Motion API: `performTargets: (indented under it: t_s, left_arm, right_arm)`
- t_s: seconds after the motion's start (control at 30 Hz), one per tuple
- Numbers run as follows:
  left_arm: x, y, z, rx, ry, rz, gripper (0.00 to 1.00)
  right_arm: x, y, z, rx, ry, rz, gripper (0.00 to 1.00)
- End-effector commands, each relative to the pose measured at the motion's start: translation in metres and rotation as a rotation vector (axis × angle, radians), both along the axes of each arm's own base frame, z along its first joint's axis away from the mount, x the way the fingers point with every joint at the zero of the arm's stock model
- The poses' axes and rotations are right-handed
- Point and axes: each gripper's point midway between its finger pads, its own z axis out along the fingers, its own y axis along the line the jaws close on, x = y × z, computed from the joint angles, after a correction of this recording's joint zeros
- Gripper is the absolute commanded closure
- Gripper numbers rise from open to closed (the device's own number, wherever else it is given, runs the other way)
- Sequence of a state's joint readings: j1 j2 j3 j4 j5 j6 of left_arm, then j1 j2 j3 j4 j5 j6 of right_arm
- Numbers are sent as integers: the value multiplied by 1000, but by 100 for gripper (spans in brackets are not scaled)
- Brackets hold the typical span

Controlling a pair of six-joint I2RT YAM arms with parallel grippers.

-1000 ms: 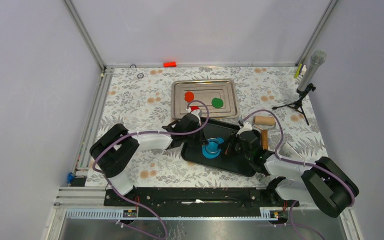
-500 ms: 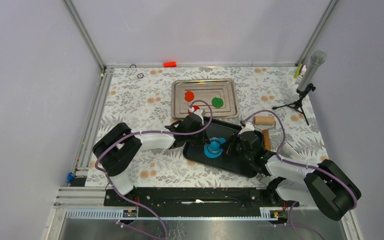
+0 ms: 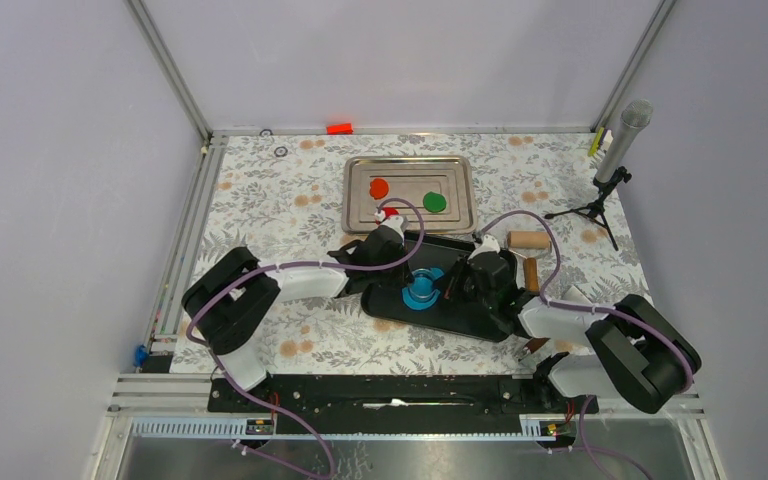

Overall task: Roll out the dumpling wrappers from the dough
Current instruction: Press the dumpling wrapper on the work surface.

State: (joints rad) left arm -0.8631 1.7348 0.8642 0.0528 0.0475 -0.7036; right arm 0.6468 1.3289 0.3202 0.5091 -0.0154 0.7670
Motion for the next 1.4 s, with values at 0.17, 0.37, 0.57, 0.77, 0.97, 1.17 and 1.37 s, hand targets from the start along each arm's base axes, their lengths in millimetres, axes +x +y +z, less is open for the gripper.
performTargets:
  t_s: [0.17, 0.37, 0.57, 0.77, 0.97, 1.17, 1.37]
  left_arm:
    - [-175, 84, -95, 376, 547, -248, 100]
    - [-180, 83, -85, 369, 542, -256, 100]
    - [-163, 77, -84, 405, 484, -237, 100]
    - [-143, 62, -87, 429, 441, -213, 100]
    - [-142, 60, -84, 427, 440, -217, 100]
    - [-160, 84, -86, 422, 471, -181, 100]
    - [-180, 97, -86, 389, 514, -182, 100]
  right_arm:
    - [-63, -4, -66, -133, 299, 155, 100]
    - [-77, -10, -70, -166, 345, 195, 100]
    - [-102, -23, -63, -161, 377, 224, 100]
    - [-111, -25, -56, -142, 407, 222, 100]
    - [-111, -23, -64, -156, 445, 223, 100]
    - [-96, -4, -63, -133, 436, 253, 100]
    - [-81, 9, -60, -136, 429, 261, 100]
